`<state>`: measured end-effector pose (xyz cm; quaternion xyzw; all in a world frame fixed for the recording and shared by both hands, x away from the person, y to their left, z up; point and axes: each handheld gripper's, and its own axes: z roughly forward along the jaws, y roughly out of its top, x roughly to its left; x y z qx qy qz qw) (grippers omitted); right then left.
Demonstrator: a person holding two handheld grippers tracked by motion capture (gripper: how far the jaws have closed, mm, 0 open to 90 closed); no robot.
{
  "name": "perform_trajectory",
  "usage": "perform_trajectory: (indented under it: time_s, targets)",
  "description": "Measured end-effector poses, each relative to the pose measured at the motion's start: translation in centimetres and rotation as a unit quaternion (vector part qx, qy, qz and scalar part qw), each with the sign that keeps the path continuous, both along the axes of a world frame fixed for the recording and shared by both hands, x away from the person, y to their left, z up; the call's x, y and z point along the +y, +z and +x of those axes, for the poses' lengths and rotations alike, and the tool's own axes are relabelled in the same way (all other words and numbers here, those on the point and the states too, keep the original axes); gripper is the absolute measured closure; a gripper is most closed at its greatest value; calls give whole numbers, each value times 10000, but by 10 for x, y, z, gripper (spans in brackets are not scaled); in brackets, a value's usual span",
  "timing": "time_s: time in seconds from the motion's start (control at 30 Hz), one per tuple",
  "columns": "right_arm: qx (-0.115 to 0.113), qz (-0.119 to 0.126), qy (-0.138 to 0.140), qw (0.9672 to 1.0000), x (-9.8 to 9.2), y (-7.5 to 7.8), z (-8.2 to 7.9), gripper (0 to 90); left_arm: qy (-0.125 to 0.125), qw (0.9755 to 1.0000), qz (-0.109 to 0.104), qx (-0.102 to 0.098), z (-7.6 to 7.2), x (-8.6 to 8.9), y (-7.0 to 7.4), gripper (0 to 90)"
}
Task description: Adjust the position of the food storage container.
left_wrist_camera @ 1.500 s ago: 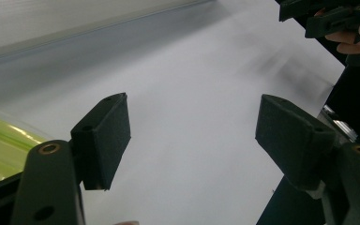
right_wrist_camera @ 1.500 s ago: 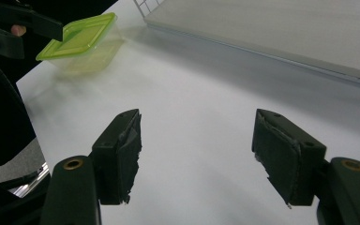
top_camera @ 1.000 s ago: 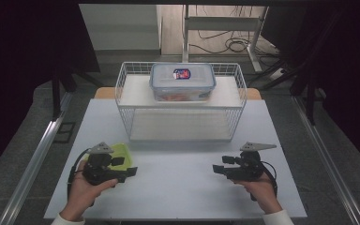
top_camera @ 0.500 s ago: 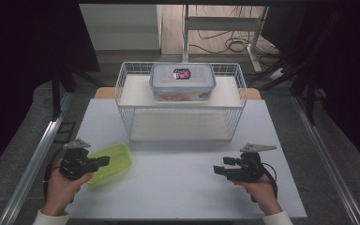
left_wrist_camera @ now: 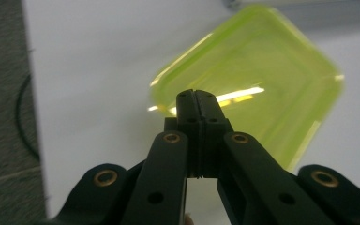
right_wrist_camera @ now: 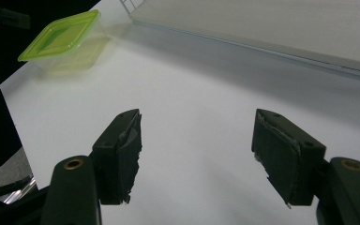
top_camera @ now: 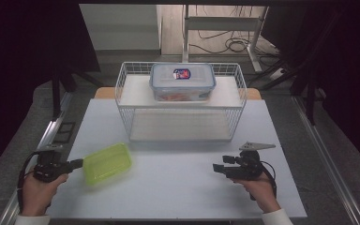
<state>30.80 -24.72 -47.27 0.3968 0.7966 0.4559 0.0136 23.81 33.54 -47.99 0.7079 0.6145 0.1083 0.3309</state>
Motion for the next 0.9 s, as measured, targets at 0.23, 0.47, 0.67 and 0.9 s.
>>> perform_trajectory:
  time_s: [0.23, 0.47, 0.67, 0.9]
  targets:
    - [-45, 21, -75, 10000, -2, 2, 0, 335, 142, 9995, 80, 270, 0, 11, -16, 900]
    - [-12, 0, -70, 10000, -2, 1, 0, 335, 145, 9987, 50, 485, 10, 12, -31, 900]
    - [-22, 11, -105, 9999, -5, 1, 0, 335, 117, 9986, -59, 509, 13, 12, -33, 900]
    - [-8, -3, -101, 9999, -4, 0, 0, 335, 121, 9986, -69, 512, 19, 10, -34, 900]
